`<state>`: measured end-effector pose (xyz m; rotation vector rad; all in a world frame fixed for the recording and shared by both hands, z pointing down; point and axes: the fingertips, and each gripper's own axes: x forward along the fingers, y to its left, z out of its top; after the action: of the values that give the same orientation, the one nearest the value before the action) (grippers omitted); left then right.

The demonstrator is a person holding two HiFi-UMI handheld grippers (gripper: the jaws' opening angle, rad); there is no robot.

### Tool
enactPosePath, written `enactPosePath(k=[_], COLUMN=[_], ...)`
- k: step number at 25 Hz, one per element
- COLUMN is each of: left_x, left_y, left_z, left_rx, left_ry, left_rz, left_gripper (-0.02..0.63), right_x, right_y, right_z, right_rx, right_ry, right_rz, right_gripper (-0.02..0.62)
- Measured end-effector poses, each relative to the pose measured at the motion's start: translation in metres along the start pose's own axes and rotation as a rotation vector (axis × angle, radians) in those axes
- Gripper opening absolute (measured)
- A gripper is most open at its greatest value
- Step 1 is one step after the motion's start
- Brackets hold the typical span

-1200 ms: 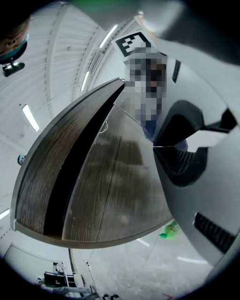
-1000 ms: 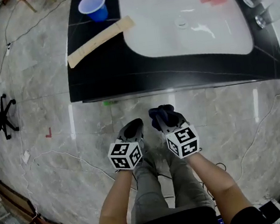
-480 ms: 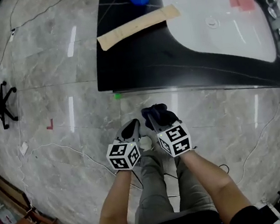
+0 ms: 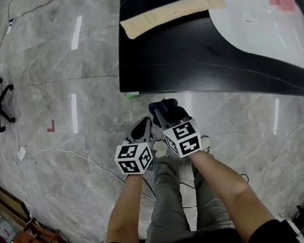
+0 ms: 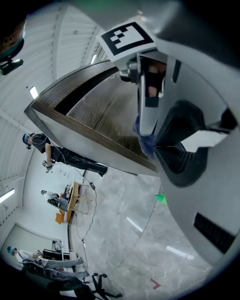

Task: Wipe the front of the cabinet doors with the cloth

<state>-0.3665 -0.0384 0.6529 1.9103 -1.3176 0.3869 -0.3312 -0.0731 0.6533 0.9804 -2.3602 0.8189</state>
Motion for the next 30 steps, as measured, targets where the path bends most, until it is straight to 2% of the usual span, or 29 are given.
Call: enactPosePath(k=[6, 13, 21, 30], left_x=[0.000, 0.001, 0.022, 0.057], left_y=[0.010, 0.009, -0.036, -0.104], left_z=[0.004, -0.001, -0.004, -0.017], left_rx=[0.015, 0.022, 0.053, 0.102], left_ry=[0.005, 0.012, 0.022, 0.051], left_rz=[0.002, 0.013, -0.028, -0.084], left_gripper=[0.014, 0.014, 0.014, 0.014], right_x=[0.018, 0.006, -0.037, -0.093], right_y=[-0.004, -0.028, -0.077, -0.143], right_z=[0.011, 0.006, -0.011, -0.027], right_rx=[-0.069, -0.122, -0.108, -0.056], right_ry=[-0.010, -0.002, 0.002, -0.020], right_rz=[-0.002, -0.036, -0.095, -0.173], right_gripper=[0.051, 0.051, 0.052, 0.051])
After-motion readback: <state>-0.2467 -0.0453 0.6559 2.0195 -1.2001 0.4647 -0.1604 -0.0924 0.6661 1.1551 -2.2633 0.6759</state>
